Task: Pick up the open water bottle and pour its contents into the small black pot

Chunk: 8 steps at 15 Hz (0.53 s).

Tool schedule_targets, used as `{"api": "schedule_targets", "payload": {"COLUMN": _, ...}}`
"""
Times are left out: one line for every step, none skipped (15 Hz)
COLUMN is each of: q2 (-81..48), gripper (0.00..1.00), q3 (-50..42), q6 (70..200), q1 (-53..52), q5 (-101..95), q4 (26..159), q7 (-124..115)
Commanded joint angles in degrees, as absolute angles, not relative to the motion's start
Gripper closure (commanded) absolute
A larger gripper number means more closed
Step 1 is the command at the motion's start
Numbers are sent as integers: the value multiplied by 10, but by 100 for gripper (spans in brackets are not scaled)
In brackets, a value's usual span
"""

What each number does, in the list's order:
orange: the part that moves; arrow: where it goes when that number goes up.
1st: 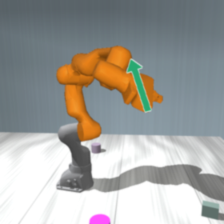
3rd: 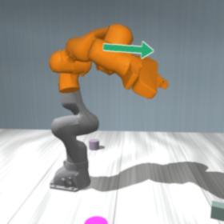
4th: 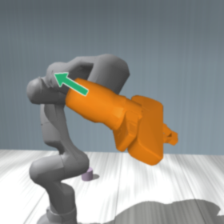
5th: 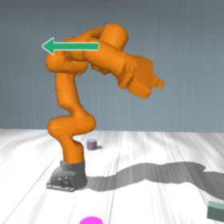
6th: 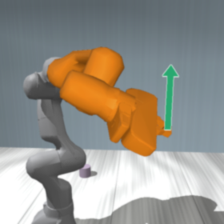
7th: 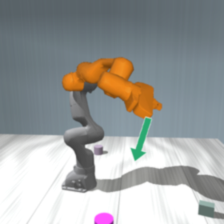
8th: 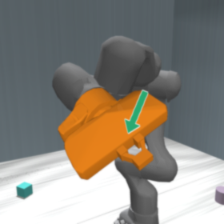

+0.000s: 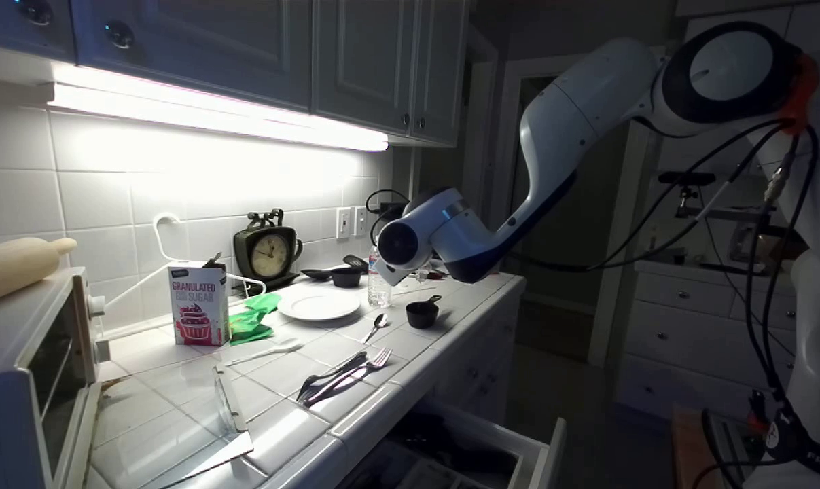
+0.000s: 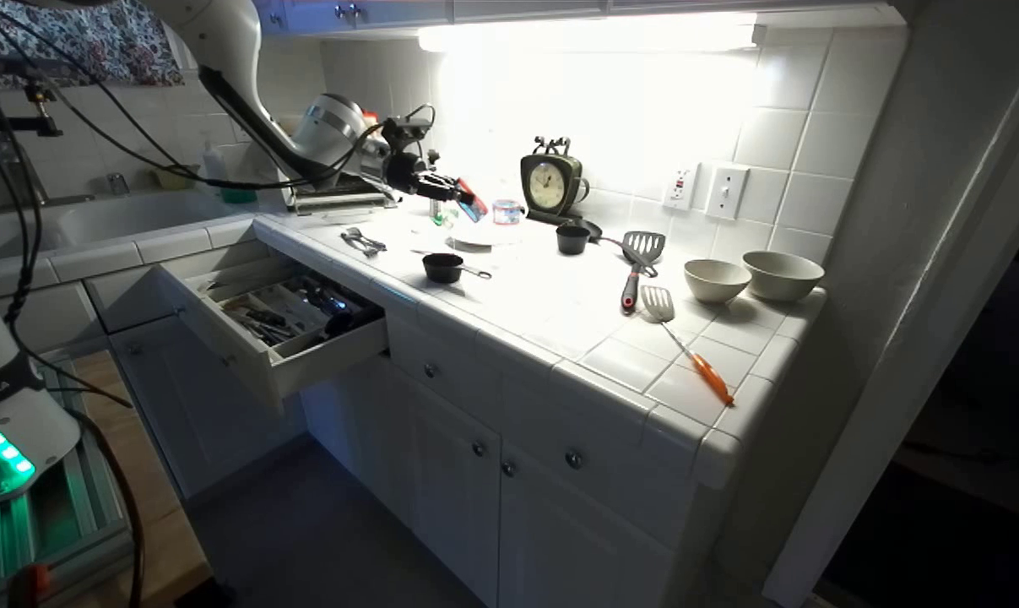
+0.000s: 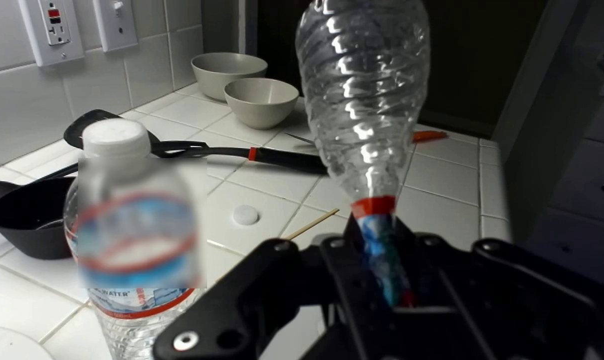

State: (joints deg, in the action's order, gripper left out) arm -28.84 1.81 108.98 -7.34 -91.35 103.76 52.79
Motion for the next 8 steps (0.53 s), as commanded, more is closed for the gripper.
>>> {"api": "schedule_targets", "payload": {"q2": -268, "gripper": 98, "q3": 23, "q6": 1076, "q1": -76, "q5": -944, "q4": 1067, "q7": 503}}
{"api": "schedule_targets", "payload": {"q2": -268, "gripper": 98, "q3": 24, "q6": 1075, "q1": -77, "q5": -946, "q4": 1068, "q7": 501}}
{"api": "schedule_targets", "payload": {"q2": -267, "gripper": 98, "q3": 24, "q6": 1073, "q1": -78, "q5": -950, "q4": 1069, "q7": 498}}
{"api": "schedule_targets", "payload": {"q2": -267, "gripper": 98, "q3": 24, "q6": 1072, "q1": -79, "q5": -957, "q4": 1071, "q7": 493}}
{"api": "schedule_targets", "payload": {"q2": -266, "gripper": 98, "q3": 24, "q6": 1070, "q1": -80, "q5": -961, "q4": 1073, "q7": 490}}
{"api": "schedule_targets", "payload": {"q2": -264, "gripper": 98, "q3": 25, "q6": 1068, "q1": -80, "q5": -966, "q4": 1077, "q7": 485}}
{"api": "schedule_targets", "payload": {"q2": -263, "gripper": 98, "q3": 26, "q6": 1065, "q1": -81, "q5": -970, "q4": 1079, "q7": 481}}
{"api": "schedule_targets", "payload": {"q2": -262, "gripper": 98, "q3": 27, "q6": 1064, "q1": -80, "q5": -971, "q4": 1080, "q7": 479}}
